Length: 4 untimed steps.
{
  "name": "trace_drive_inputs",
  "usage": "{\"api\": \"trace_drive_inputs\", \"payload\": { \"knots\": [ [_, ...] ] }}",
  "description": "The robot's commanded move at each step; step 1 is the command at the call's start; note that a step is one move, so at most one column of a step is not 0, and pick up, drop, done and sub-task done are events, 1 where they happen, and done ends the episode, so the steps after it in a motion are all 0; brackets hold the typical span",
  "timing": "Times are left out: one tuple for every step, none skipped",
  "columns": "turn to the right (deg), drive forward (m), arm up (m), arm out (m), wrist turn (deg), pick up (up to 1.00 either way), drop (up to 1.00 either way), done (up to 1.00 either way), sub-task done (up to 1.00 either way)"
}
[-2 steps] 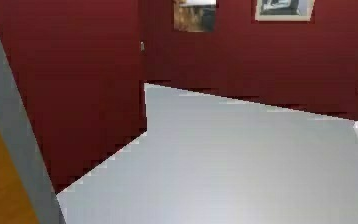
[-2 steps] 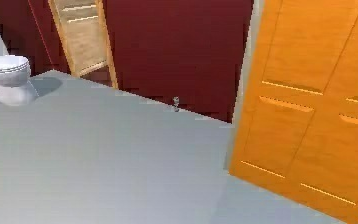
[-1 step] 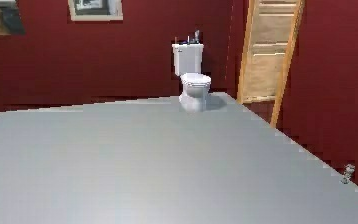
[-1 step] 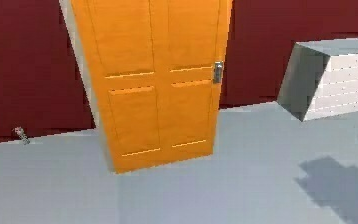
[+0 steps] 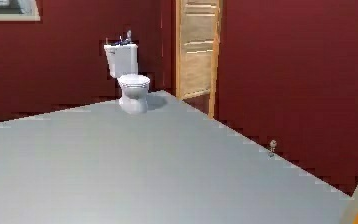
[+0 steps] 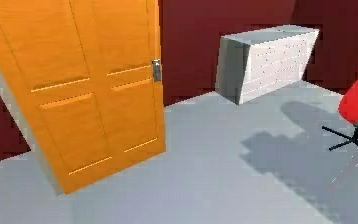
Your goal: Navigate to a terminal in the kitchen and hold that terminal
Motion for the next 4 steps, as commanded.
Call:
{"api": "trace_drive_inputs", "payload": {
  "knots": [
    [0.0, 1.0, 0.0, 0.0, 0.0, 0.0, 0.0, 0.0, 0.0],
    [0.0, 1.0, 0.0, 0.0, 0.0, 0.0, 0.0, 0.0, 0.0],
    [0.0, 1.0, 0.0, 0.0, 0.0, 0.0, 0.0, 0.0, 0.0],
    [45.0, 0.0, 0.0, 0.0, 0.0, 0.0, 0.0, 0.0, 0.0]
  ]
}}
